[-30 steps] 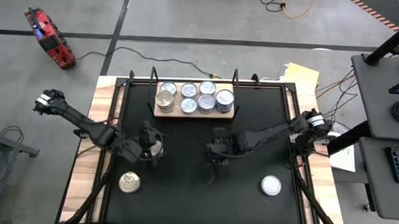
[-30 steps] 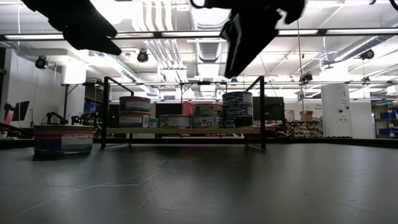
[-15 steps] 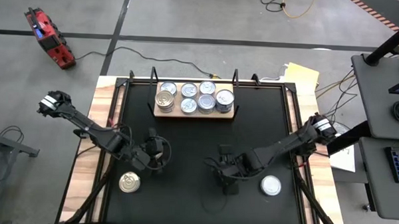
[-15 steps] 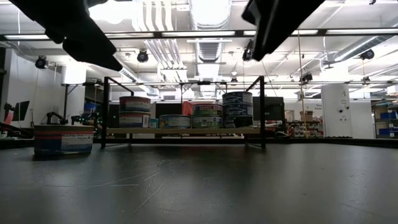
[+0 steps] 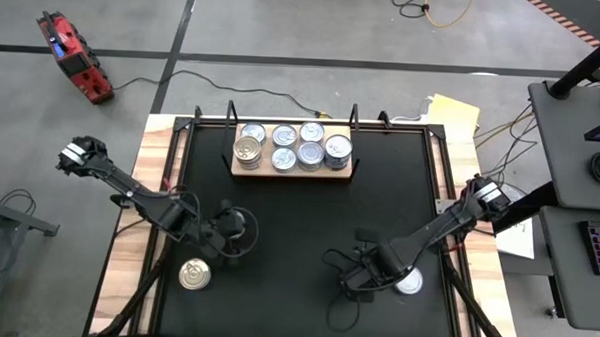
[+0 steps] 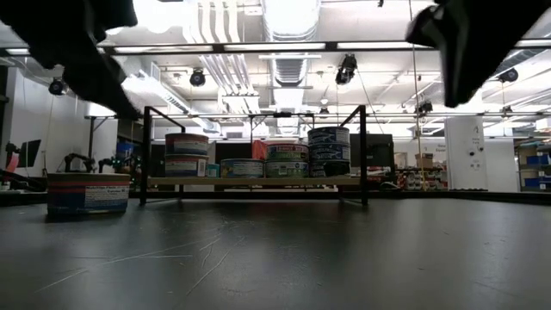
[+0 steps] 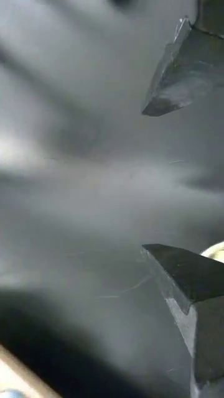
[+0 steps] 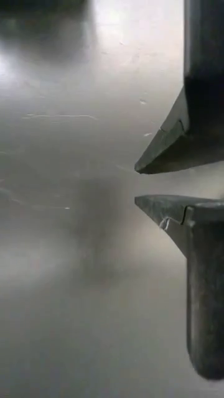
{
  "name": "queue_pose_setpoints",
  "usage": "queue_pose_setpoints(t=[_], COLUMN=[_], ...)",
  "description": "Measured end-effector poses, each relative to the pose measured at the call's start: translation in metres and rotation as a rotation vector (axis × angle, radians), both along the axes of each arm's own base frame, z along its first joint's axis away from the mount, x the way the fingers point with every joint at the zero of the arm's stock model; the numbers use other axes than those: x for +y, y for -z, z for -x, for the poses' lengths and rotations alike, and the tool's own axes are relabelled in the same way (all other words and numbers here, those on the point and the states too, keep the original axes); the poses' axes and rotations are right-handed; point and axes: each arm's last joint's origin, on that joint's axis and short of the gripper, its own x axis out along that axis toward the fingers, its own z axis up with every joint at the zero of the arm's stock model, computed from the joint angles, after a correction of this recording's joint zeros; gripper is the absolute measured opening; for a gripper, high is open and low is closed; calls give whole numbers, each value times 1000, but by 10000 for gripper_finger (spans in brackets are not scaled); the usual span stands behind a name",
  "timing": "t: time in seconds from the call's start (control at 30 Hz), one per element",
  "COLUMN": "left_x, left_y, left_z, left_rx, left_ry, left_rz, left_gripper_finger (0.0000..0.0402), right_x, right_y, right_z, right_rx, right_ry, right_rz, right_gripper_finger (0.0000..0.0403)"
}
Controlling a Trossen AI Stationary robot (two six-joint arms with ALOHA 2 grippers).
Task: Stack canned seafood by type on shelf
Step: Stack the blue tuna can on top of the other blue tuna cans on the shelf
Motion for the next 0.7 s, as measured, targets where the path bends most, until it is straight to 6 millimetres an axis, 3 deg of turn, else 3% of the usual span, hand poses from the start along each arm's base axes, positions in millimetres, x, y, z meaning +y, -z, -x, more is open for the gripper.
queue_pose_setpoints(t=[0.23, 0.47, 0.7], left_x=[8, 18, 17], left_y=[11, 21, 25], left_z=[15, 30, 27], left_rx=[169, 316, 320], left_ry=[-149, -318, -297], left_rz=[44, -30, -82], left_gripper_finger=[338, 338, 332], right_x=[8, 11, 14], right_y=[7, 5, 4], right_z=[9, 8, 3], right_rx=[-35, -132, -183], right_ry=[36, 35, -9], right_rz=[75, 168, 162], right_gripper_finger=[26, 13, 12])
